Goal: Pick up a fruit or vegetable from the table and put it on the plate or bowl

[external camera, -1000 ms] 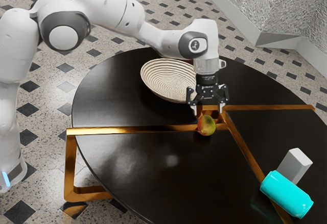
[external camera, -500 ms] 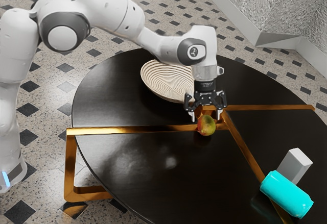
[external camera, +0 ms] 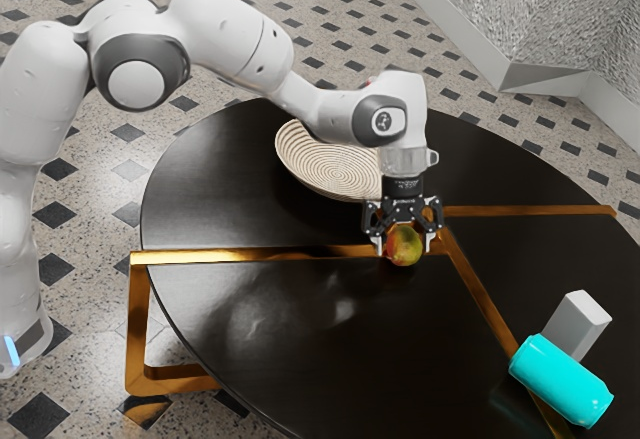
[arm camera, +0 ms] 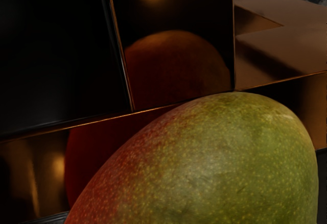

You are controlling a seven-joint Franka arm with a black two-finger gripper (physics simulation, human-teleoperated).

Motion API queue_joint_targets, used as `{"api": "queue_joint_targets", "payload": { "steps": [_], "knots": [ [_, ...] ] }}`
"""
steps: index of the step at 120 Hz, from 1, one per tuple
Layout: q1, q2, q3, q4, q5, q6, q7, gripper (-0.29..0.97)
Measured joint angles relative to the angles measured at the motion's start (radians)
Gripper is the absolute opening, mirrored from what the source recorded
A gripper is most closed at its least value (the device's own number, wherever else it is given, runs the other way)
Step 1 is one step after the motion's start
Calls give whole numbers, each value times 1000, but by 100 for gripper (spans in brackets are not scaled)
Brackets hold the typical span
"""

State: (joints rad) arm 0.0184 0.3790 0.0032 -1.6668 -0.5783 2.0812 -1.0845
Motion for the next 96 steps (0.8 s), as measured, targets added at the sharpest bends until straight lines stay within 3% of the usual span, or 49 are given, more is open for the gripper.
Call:
{"api": "queue_joint_targets", "payload": {
  "steps": [6, 31, 47, 62, 96],
  "knots": [
    [0, 1, 0, 0, -2, 1, 0, 67],
    [-1, -15, 1, 1, 2, 1, -8, 31],
    [-14, -128, 12, -6, 35, -1, -24, 31],
    [-14, -295, 104, -88, 98, -5, -42, 35],
    [188, -302, 142, -111, 131, -44, -52, 36]
  ]
}}
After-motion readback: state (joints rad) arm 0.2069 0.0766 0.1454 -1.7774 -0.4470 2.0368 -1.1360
